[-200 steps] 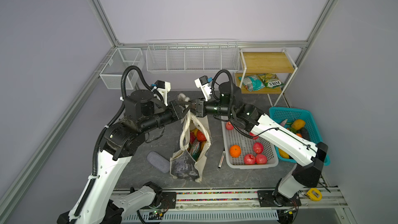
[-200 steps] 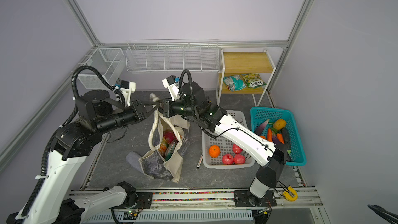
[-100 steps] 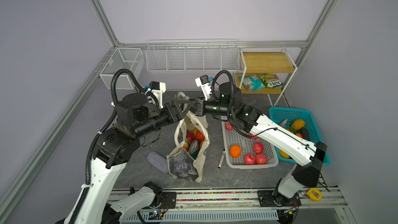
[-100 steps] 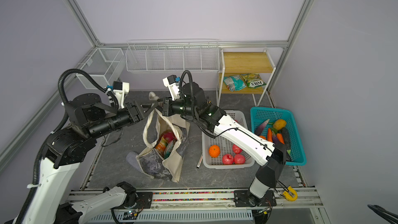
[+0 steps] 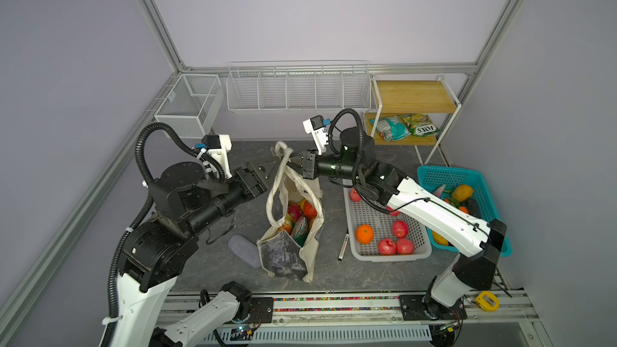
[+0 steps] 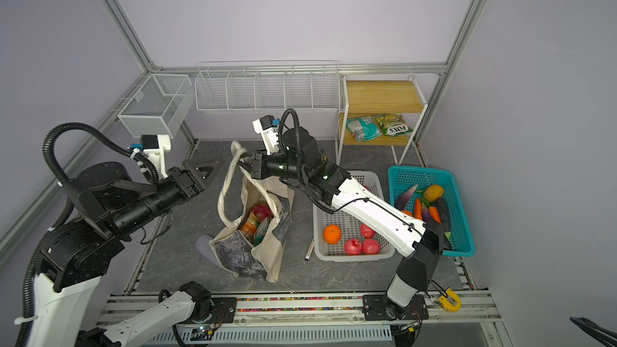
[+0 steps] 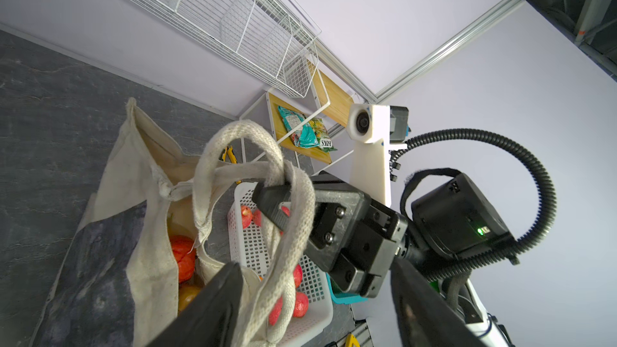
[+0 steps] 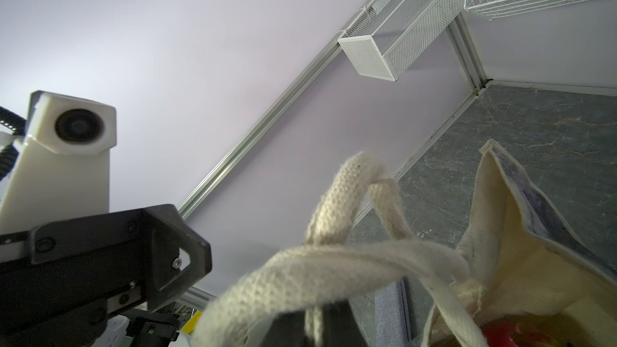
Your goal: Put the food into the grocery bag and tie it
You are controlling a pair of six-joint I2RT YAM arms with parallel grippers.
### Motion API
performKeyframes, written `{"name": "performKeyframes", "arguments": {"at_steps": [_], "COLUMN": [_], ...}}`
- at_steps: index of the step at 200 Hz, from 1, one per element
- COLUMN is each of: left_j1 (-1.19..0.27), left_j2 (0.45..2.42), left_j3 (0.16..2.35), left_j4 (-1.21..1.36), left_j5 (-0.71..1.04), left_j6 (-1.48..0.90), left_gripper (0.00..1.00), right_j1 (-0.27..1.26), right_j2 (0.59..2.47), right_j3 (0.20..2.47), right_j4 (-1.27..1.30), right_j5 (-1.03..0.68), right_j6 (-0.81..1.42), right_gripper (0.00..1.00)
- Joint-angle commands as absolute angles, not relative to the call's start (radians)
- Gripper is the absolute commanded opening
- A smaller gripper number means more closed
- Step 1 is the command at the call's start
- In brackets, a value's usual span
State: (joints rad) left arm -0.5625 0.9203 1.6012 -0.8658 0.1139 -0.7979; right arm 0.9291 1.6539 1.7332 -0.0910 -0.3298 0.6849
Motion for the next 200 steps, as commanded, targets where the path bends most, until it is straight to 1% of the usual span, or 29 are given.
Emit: {"name": "performKeyframes", "arguments": {"at_steps": [1,31,72,91,135,172,200], "left_j1": [-0.536,-0.418,-0.410,-0.411,-0.410,-0.410,-0.410], "left_j2": [0.947,0.962,0.948,0.932,0.925,0.920,0.906], "left_j3": [1.581,1.509,1.394,1.360,1.323,1.293,1.259], "left_j4": [-0.859,-0.767,-0.618,-0.593,-0.580,-0.561,-0.577], "left_j5": [0.060,0.191,0.300,0.303,0.296,0.312,0.315], "left_j6": [-0.833,-0.922,-1.009,-1.027,-1.042,-1.052,-1.052], "left_gripper": [0.74,0.73,0.73,0.73,0.66,0.63,0.58], "right_j1": [0.922,0.922,0.922,0.922,0.922,0.922,0.923], "right_j2": [1.645,1.638,1.641,1.638,1.634,1.625,1.623], "right_j3": [1.731,1.727,1.710,1.698,1.686,1.649,1.619], "right_j4": [0.017,-0.001,-0.020,-0.022,-0.060,-0.087,-0.103], "right_j5": [-0.328,-0.335,-0.357,-0.363,-0.379,-0.388,-0.402], "right_j6": [0.694,0.683,0.672,0.670,0.650,0.636,0.629], "right_gripper": [0.07,0.07,0.07,0.07,0.07,0.07,0.07]}}
